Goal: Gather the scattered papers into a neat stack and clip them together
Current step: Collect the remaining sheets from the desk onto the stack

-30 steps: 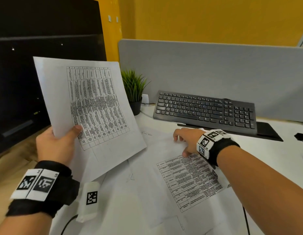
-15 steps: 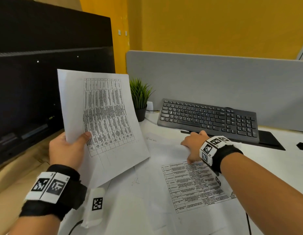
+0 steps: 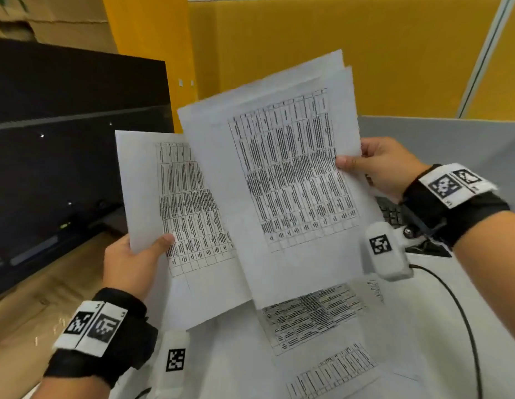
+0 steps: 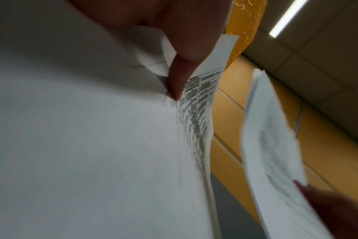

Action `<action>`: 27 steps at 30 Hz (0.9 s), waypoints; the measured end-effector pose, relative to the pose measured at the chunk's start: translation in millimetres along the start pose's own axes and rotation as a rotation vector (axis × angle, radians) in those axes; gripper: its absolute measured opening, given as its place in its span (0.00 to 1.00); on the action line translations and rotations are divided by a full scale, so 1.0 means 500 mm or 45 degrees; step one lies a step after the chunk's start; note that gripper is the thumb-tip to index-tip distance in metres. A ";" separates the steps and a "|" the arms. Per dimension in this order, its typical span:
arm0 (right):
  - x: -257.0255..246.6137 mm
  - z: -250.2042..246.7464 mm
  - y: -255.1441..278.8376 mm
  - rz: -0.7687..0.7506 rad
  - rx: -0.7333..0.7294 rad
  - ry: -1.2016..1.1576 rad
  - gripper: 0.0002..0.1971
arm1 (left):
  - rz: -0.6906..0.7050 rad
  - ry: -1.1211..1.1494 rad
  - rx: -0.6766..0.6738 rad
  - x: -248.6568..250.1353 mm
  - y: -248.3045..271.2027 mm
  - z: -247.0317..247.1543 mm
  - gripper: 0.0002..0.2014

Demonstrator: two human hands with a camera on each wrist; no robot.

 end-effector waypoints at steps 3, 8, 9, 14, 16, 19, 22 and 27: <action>0.050 0.061 -0.010 0.137 0.018 -0.143 0.06 | -0.024 0.063 -0.198 0.015 0.022 0.063 0.07; 0.130 0.146 0.002 0.271 -0.023 -0.020 0.13 | -0.190 0.251 -0.295 -0.007 0.058 0.112 0.06; 0.139 0.155 0.008 0.277 -0.009 -0.018 0.12 | -0.274 0.347 -0.317 -0.021 0.064 0.116 0.11; 0.165 0.203 0.031 0.275 0.062 0.015 0.14 | -0.237 0.246 -0.290 -0.060 0.066 0.097 0.19; 0.188 0.222 0.029 0.321 -0.004 0.103 0.16 | -0.156 0.046 -0.245 -0.060 0.063 0.081 0.11; 0.271 0.190 0.031 0.548 -0.048 0.639 0.25 | -0.121 -0.185 -0.152 -0.072 0.045 0.036 0.04; 0.363 0.136 0.066 0.801 -0.165 1.211 0.43 | -0.110 -0.274 -0.066 -0.076 0.026 -0.003 0.05; 0.417 0.092 0.091 0.916 -0.101 1.255 0.42 | -0.103 -0.219 -0.013 -0.073 0.014 -0.024 0.15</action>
Point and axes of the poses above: each hand's wrist, its own y-axis away from the middle knuckle, its own z-axis out of the palm, x = y × z, the point moved 7 cm from there along -y, towards the middle knuckle, and after that the axes turned 3 degrees about z, right-handed, at the moved point
